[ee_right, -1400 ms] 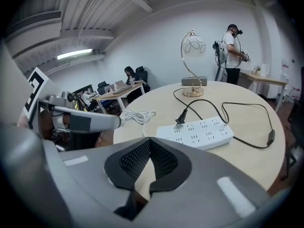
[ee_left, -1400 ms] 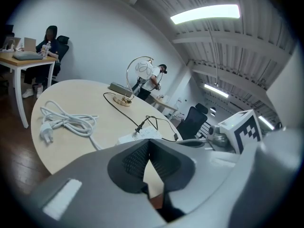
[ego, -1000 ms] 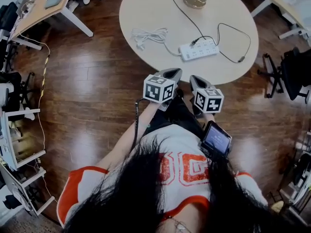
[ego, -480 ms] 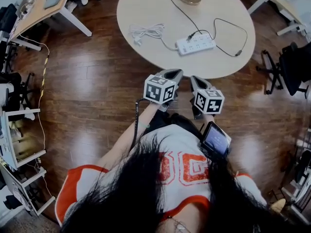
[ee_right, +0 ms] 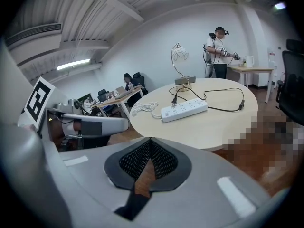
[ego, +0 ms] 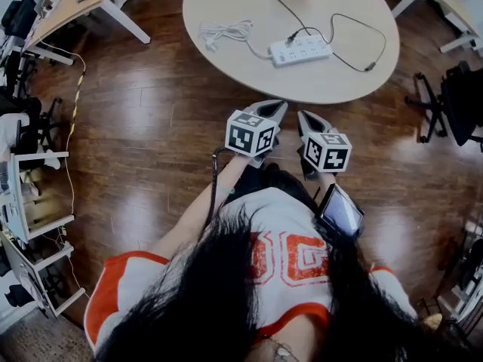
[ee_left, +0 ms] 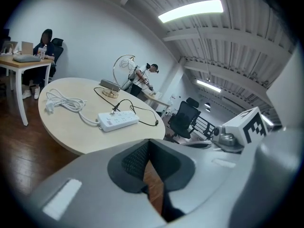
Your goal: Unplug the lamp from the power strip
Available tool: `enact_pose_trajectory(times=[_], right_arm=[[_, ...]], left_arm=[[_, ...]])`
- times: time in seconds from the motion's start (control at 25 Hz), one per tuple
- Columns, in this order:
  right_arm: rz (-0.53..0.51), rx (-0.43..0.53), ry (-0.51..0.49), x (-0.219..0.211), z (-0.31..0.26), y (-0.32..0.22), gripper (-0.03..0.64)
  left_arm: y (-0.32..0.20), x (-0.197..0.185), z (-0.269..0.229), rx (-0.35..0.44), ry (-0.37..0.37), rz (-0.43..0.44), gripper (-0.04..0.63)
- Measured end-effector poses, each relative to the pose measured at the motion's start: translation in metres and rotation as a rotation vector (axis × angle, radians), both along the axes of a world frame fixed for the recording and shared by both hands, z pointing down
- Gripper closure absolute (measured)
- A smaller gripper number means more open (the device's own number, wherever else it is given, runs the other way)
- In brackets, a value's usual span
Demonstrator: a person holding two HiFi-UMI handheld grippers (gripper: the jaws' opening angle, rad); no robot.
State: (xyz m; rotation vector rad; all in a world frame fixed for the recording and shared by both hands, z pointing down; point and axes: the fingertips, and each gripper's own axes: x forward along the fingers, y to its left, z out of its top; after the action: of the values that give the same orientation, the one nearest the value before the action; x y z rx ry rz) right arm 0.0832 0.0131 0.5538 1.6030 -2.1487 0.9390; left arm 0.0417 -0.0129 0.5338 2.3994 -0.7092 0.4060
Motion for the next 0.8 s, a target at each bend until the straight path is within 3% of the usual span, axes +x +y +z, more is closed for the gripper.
enact_pose_trajectory(times=[0.4,0.8], right_arm=[[-0.072,-0.021,-0.019,-0.013,0.013,0.031,0.615],[-0.05,-0.011,-0.013,-0.015,0.008,0.027,0.617]], left_arm=[[0.043,-0.003,0.014,-0.002,-0.055,-0.01,0.595],[0.038,-0.001,0.008,0.028,-0.053,0.024,0.595]])
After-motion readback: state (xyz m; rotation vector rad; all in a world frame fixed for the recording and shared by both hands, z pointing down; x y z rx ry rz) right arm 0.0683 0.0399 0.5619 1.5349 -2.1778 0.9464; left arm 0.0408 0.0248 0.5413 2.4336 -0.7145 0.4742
